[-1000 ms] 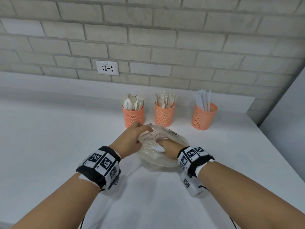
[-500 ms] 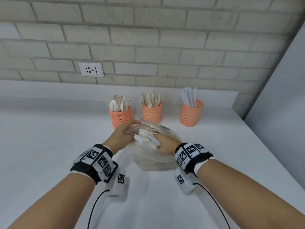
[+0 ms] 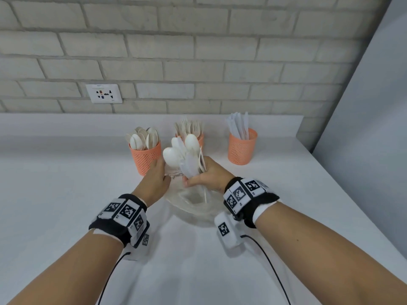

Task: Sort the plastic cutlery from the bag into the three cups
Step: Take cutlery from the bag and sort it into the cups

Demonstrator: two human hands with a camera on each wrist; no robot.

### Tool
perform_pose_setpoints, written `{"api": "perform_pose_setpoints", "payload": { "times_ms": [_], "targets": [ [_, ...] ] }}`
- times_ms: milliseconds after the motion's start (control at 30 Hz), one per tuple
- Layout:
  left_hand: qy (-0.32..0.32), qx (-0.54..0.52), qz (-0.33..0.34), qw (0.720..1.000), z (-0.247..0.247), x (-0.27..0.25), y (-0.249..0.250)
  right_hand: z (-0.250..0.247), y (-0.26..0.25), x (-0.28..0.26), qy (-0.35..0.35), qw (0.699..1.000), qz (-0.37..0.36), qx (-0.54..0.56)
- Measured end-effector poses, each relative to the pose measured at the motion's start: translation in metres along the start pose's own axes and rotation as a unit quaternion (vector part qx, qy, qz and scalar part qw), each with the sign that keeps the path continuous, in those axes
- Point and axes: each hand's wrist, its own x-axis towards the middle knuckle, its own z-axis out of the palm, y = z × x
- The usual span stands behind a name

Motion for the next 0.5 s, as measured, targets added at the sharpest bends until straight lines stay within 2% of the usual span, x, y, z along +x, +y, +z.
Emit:
{"api": "perform_pose_setpoints", "payload": {
  "times_ms": [67,167,267,333,367,500],
  "targets": [
    [0.034,-0.023,0.030,0.999,0.001,0.000,0.005,-0.005,0.001,-0.001,0.027,0.998,-0.003,0.060],
    [0.020,0.085,0.049,0.995,0.004,-0.004,0.012,-0.012,0.000,-0.004,0.052,0.981,0.004,0.189],
    [-0.097,0.209,0.052,0.972,0.008,-0.005,0.013,-0.019,-0.001,-0.007,0.082,0.962,0.013,0.262],
    [-0.193,0.233,0.017,0.953,0.015,-0.006,0.012,-0.023,-0.002,-0.009,0.113,0.955,0.010,0.273],
    [-0.206,0.231,-0.004,0.951,0.020,-0.006,0.012,-0.023,-0.002,-0.010,0.128,0.951,0.009,0.280],
    [-0.150,0.293,-0.077,0.941,0.035,0.003,0.011,-0.028,-0.004,-0.011,0.178,0.928,0.013,0.327]
  ]
}}
